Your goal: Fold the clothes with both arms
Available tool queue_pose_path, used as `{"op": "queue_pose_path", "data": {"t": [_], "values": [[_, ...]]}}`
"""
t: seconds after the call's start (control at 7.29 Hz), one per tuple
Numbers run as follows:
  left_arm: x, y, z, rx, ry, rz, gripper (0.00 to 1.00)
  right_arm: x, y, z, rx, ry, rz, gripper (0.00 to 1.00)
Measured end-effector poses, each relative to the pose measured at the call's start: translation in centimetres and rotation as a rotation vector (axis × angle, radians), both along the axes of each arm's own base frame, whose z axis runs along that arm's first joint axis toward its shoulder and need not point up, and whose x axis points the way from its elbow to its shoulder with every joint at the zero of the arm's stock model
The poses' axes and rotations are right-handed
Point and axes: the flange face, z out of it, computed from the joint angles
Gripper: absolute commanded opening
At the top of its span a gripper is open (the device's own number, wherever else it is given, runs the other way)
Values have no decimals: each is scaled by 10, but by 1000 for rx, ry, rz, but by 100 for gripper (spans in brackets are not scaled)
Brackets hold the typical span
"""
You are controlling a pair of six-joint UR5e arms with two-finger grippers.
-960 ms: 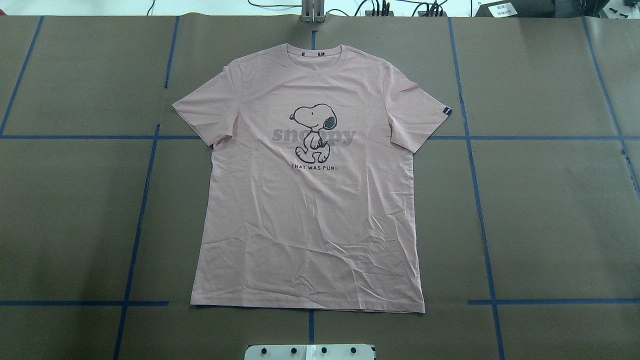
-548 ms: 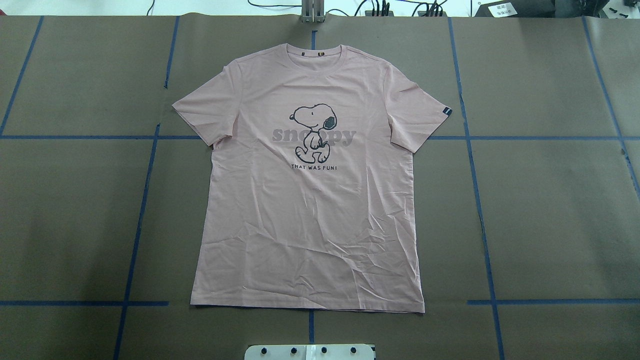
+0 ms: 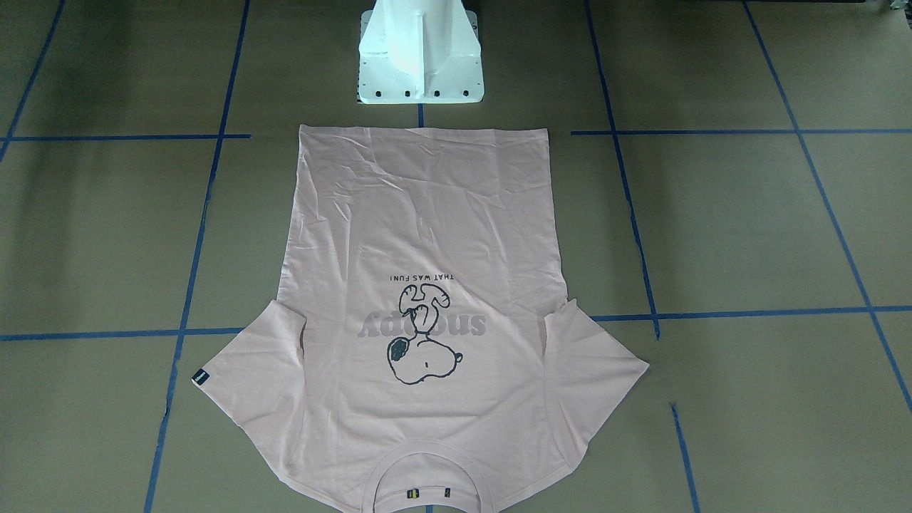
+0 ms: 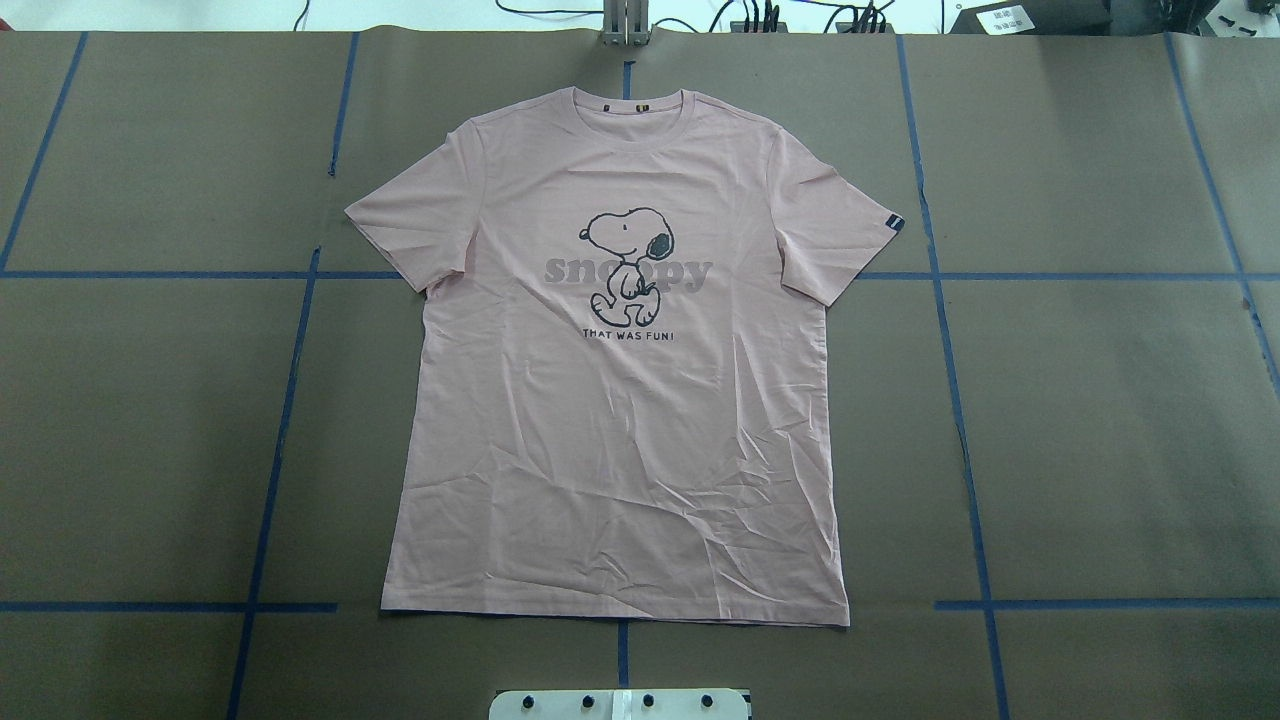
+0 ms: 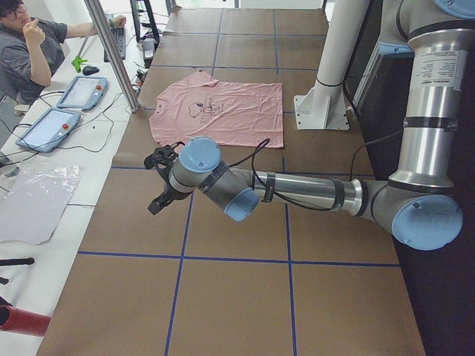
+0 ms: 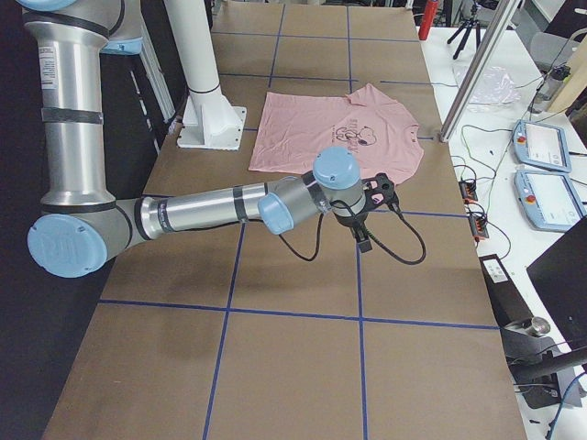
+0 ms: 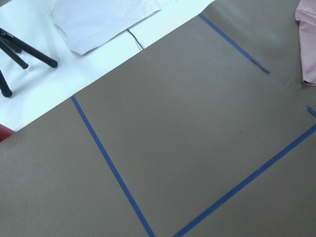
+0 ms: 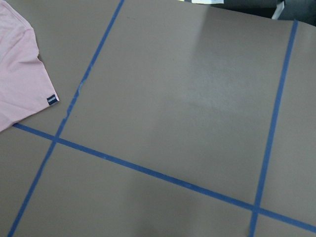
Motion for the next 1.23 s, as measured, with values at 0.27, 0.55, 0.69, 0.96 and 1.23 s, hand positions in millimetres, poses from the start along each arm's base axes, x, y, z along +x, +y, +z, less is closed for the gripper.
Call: {"op": "queue_pose_path", "data": {"t": [0.27,0.55,0.69,0.96,1.23], "values": [[0,1,-1,49,-1,1,100,-74,-42,-68,-91,-51,76,99],[0,3,6,53,-1,2,100,-179,-60,-112,-152,-14,199,87],[0,3,8,53,-1,2,100,-229,-71,-119,-146,15,246,80],[1,3,8,52,0,2,100,-306,-102,-93,-128,-8,287,70],[1,3,8,52,0,4,100,-358,-101,-57,-101,17,311,62]]}}
